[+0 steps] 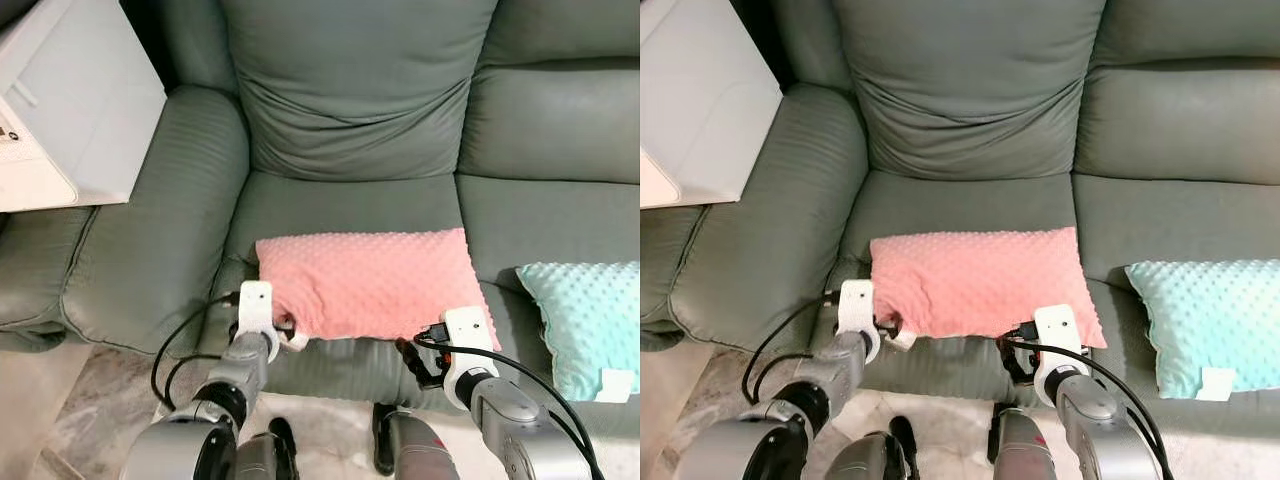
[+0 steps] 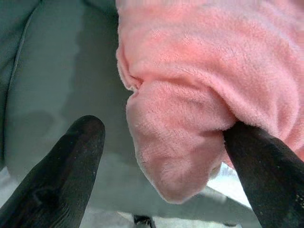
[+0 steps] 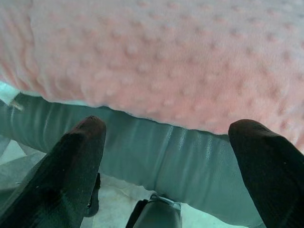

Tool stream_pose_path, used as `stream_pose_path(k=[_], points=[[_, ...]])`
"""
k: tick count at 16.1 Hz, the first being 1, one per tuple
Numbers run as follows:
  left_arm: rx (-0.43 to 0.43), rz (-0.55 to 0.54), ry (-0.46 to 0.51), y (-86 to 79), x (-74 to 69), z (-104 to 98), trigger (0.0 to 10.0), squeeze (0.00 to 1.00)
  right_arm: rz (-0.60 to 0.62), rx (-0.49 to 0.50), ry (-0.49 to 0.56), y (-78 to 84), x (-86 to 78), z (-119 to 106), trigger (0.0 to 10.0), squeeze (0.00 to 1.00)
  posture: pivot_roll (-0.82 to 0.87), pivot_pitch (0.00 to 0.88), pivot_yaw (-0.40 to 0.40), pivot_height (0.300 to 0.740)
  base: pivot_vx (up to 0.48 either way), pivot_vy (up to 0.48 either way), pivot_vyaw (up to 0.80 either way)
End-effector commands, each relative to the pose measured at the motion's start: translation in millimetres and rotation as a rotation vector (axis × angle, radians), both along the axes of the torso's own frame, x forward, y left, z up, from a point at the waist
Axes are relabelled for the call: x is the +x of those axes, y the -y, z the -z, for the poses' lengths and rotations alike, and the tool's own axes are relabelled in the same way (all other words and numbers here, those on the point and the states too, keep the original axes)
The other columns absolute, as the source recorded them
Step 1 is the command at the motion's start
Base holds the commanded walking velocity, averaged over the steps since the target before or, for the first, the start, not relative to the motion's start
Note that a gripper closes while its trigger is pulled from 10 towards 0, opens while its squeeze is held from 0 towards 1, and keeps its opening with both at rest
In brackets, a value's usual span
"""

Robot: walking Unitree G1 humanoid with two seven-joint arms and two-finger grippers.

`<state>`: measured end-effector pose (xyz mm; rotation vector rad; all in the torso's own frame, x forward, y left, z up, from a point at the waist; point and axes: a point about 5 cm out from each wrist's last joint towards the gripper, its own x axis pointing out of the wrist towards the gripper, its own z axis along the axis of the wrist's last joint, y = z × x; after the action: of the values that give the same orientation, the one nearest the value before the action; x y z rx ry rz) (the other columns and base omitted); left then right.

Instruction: Move the pillow to the sofa

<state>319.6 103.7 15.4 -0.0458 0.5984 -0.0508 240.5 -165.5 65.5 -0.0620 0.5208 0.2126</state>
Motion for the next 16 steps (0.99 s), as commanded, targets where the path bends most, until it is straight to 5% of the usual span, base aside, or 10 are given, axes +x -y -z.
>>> stream_pose_path(k=[1, 16], points=[[0.029, -0.003, -0.009, -1.8, -3.0, 4, 10.0, 0.0, -0.007, 0.01, -0.016, -3.5, -4.4, 3, 10.0, 0.0, -0.32, 0.339, 0.121, 0.74, 0.0, 0.0, 0.0], [0.087, 0.003, 0.026, -28.1, -3.6, 5, 10.0, 0.0, -0.019, 0.016, -0.024, -9.7, -5.6, 7, 10.0, 0.0, -0.3, 0.34, 0.125, 0.74, 0.0, 0.0, 0.0]])
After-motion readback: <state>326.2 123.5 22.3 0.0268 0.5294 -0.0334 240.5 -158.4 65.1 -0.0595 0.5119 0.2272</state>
